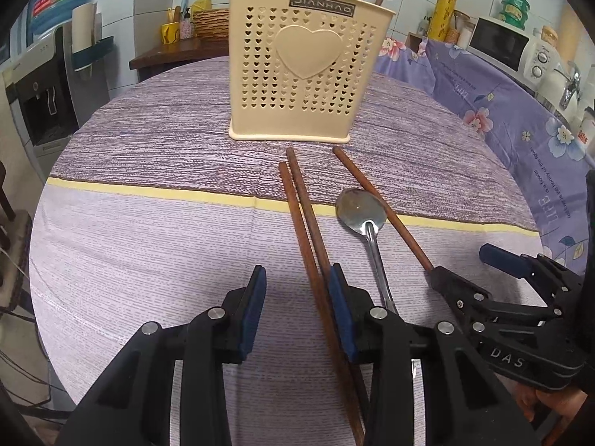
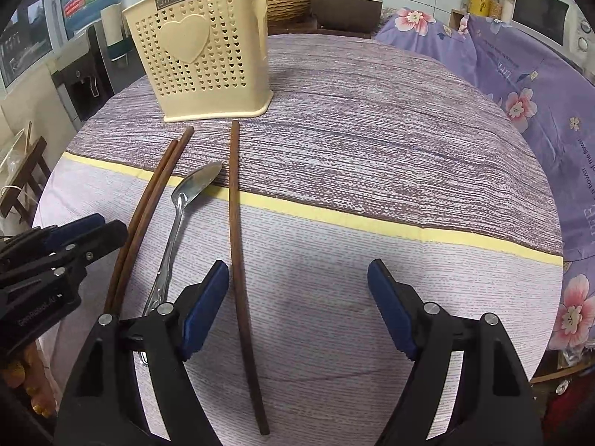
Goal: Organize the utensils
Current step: 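Move both tools back toward the remaining chopsticks and spoon on the table, then grasp a brown chopstick with the left tool while the right tool grasps another brown chopstick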
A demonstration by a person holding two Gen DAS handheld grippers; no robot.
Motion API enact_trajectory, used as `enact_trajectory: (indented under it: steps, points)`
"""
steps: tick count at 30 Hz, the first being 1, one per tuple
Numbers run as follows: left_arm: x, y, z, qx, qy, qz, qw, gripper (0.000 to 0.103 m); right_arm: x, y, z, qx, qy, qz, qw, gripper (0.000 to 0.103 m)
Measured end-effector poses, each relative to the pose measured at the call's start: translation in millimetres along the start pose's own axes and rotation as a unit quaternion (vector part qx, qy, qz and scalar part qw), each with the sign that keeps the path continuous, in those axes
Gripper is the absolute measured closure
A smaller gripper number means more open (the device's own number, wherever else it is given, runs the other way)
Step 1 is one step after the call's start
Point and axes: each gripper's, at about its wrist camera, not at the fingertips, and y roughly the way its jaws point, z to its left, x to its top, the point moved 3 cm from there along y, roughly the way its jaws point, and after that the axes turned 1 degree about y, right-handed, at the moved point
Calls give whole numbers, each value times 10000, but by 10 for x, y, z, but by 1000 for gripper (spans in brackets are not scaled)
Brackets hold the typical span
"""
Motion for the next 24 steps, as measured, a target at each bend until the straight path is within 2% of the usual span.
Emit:
enact_trajectory:
  steps: [7, 12, 14, 16, 18, 24]
  points:
    - [-5, 29, -11, 123, 53, 72, 9999, 73, -2, -25, -1, -65, -7, -102, 9999, 23]
    - [60, 95, -41, 341, 201, 54, 9992, 73, -8, -38, 3, -47, -3, -144, 9999, 22]
    - [86, 113, -22, 387, 281, 50, 9988, 76, -7, -34, -7, -51, -16, -134, 9999, 22]
    - [91, 105, 38, 355, 283, 45, 9990, 82, 0, -38, -40, -21, 4, -140, 9999, 22]
    - [98, 94, 128, 233, 235, 45, 9994, 82, 33, -46, -90, -2, 28, -191, 9998, 22]
    - [195, 114, 317, 79, -68, 163, 9998, 82, 301, -12, -112, 547, 137, -278, 9980, 22]
